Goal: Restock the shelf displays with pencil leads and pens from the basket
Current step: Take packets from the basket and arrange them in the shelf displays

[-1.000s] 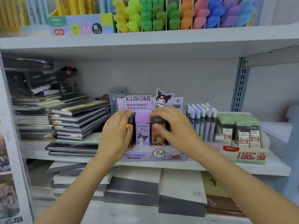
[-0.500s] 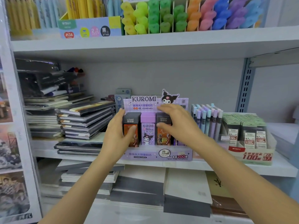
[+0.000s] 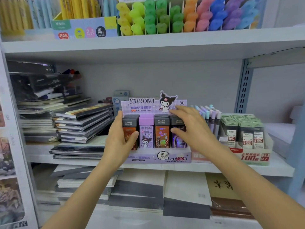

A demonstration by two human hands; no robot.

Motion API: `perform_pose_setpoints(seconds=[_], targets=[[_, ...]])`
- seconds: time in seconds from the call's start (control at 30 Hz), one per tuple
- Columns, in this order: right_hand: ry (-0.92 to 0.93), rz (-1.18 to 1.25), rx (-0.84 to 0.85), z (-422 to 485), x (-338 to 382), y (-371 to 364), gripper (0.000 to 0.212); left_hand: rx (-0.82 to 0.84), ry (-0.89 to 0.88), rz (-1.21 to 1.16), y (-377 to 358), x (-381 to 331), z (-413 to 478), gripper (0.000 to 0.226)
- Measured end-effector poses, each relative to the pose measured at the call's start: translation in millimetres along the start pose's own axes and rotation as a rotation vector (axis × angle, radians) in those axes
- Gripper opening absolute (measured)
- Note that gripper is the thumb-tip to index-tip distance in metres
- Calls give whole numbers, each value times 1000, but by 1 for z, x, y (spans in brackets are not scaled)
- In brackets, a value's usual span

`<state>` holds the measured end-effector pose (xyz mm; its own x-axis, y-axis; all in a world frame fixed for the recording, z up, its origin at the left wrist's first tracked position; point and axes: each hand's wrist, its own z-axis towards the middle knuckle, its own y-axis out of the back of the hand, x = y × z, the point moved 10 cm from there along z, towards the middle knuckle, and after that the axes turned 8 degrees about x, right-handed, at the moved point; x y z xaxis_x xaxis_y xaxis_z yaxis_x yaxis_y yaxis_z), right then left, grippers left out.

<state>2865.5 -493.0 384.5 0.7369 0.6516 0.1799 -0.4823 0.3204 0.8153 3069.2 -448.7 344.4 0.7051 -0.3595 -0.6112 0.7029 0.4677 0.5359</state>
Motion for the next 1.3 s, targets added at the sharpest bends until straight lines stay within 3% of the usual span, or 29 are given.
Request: perform_pose_setpoints(seconds=[0.17, 0.37, 0.57, 0.67, 0.77, 0.9, 1.07, 1.17, 1.3], targets=[[129, -40, 113, 11, 15, -12, 60, -67, -295, 429, -26, -28, -31, 64], [88, -17, 15, 20, 16, -6, 50, 54, -313, 608, -52, -10, -34, 69], [107, 45, -5, 18, 18, -6, 49, 81, -305, 590, -49, -9, -30, 70], [172, 97, -59, -4, 16, 5, 52, 50, -392, 572, -56, -23, -42, 58], [237, 26, -102, -40, 16, 8, 46, 83, -454, 543, -75, -34, -53, 45], [264, -104, -84, -70, 12, -3, 41, 55, -386, 504, -80, -34, -53, 37], [137, -62, -291, -104, -33, 24, 44, 25, -404, 457, -89, -47, -56, 42], [40, -123, -228, -110, -52, 15, 56, 43, -415, 436, -107, -62, -56, 44], [20, -7, -162, -97, -57, 9, 63, 27, -344, 387, -113, -62, -47, 26]])
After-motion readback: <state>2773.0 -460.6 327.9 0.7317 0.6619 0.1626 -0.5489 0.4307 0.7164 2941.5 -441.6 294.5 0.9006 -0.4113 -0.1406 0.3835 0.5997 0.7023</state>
